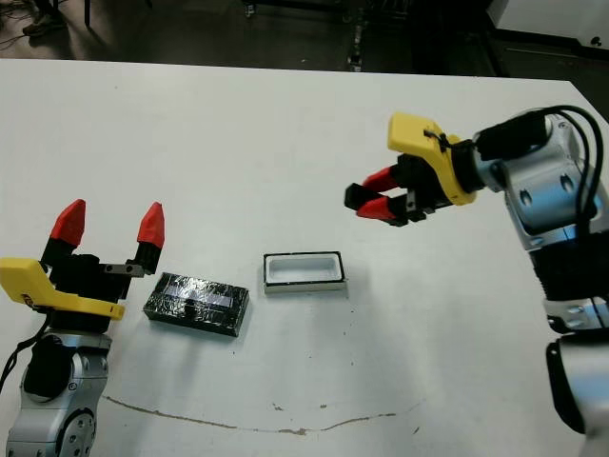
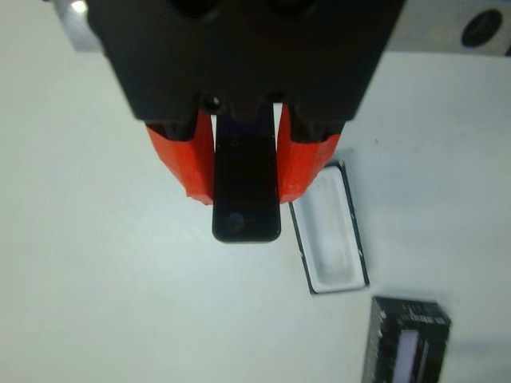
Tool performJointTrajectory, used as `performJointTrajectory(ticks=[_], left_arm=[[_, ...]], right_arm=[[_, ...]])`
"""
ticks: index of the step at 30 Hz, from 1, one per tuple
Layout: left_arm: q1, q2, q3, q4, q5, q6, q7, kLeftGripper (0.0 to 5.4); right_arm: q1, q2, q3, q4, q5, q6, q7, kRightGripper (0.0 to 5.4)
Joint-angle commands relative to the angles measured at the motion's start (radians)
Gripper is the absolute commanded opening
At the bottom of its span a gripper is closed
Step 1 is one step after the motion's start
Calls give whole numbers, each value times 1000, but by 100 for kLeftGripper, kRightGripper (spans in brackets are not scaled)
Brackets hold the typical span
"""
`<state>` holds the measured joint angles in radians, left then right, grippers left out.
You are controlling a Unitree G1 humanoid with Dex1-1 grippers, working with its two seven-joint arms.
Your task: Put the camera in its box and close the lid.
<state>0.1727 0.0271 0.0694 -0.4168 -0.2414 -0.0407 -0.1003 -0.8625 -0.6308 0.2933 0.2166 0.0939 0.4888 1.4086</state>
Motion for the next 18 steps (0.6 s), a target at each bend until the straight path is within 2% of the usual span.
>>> performJointTrajectory(ticks=[1,11,18], left_arm=[[12,-3,0,3,1,3,2,540],[10,-2,0,-1,-2,5,1,540],[10,-3,-3,-6,0,11,6,540]], right_arm=[[-18,32,-8,30,36,24,-5,166],[19,125,2,-6,76,99,-93,166],[38,154,9,-48,111,206,-143,166]])
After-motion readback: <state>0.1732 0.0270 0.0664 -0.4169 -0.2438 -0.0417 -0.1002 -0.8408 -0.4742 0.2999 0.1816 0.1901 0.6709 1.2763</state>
